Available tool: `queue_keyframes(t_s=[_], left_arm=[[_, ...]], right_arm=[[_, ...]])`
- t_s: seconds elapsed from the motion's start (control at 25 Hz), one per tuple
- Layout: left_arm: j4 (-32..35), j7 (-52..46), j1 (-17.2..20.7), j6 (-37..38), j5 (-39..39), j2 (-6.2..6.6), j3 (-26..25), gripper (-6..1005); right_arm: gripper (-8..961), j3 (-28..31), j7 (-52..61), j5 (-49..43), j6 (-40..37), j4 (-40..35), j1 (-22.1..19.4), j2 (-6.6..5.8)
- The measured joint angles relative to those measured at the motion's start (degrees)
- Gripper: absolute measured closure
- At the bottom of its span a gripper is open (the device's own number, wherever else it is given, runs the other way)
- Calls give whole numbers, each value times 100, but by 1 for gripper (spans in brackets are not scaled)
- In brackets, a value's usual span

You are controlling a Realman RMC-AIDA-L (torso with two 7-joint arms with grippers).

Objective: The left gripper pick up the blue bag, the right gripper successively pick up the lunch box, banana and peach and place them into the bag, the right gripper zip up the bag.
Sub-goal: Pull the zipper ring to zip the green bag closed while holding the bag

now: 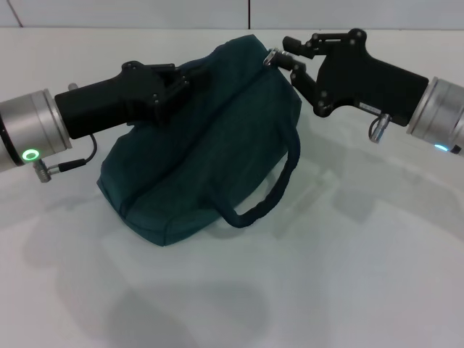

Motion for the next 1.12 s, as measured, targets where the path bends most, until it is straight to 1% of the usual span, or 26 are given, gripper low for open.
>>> queue_keyframes(t_s=[0.12,0.36,0.52,0.8,0.88,1.04,1.12], left_arm=[[0,6,-4,-4,3,1,0,955],[-11,107,-24,-8,14,0,-1,955],[-47,134,-30,-8,14,-1,-1,955],[-61,146,-36,-11,14,4,-1,954],[-62,166,-36,-15,14,5,-1,954],[-62,238,2,-17,0,4,-1,954],[-61,244,11,-17,-6,5,-1,954]], right_arm=[[808,-17,-13,142,33,81,29,0],[819,-86,-12,157,298,138,105,0],[827,-127,-4,147,340,174,126,0],[830,-123,-25,290,325,183,7,0],[829,-148,-187,612,327,187,-103,0],[817,-473,-625,1867,313,154,-335,-1],[802,-556,-567,2094,277,151,-345,-18]])
